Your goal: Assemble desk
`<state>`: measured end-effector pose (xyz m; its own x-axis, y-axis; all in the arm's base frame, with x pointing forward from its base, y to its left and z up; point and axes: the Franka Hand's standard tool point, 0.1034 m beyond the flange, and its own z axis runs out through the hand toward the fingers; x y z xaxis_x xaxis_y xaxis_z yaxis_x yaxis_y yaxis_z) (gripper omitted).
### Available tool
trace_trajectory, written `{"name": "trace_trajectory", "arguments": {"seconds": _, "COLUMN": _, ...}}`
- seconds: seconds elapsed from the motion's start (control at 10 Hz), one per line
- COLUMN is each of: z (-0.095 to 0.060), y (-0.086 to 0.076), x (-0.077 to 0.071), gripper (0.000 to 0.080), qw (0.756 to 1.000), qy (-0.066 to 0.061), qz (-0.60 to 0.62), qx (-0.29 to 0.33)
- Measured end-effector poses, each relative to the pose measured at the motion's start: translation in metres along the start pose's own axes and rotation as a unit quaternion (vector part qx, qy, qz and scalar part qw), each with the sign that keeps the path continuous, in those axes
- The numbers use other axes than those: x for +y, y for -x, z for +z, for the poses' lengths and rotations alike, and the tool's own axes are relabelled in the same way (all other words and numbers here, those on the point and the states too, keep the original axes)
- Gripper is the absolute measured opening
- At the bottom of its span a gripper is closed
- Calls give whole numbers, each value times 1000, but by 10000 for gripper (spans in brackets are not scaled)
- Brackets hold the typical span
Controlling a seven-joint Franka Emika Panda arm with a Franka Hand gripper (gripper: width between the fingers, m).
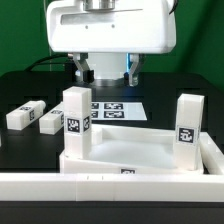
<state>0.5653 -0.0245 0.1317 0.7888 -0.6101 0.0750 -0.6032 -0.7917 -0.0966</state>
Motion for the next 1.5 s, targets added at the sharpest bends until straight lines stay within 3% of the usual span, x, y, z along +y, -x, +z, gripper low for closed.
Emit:
{"name": "trace_trajectory", "arguments": {"seconds": 0.3, "z": -2, "y": 18, "x": -10, "gripper": 649, "qw": 994, "qy": -4, "qz": 110, "qx": -3}}
{"name": "trace_trajectory", "arguments": {"seconds": 0.5, "z": 10, "y": 54, "x": -14, "gripper": 649, "qw": 988, "qy": 3, "qz": 156, "qx": -11}}
{"name": "trace_trajectory", "arguments": {"seconds": 1.0, "z": 13, "y": 59, "x": -16, "gripper": 649, "qw": 982, "qy": 0, "qz": 187, "qx": -17}}
{"name": "trace_trajectory", "arguments": {"seconds": 1.3, "z": 28, "y": 81, "x": -16, "gripper": 649, "qw": 937, "qy": 16, "qz": 348, "qx": -30}}
{"name": "trace_trajectory", "arguments": {"seconds": 1.5, "z": 33, "y": 88, "x": -21, "gripper": 649, "qw": 919, "qy": 16, "qz": 392, "qx": -30}}
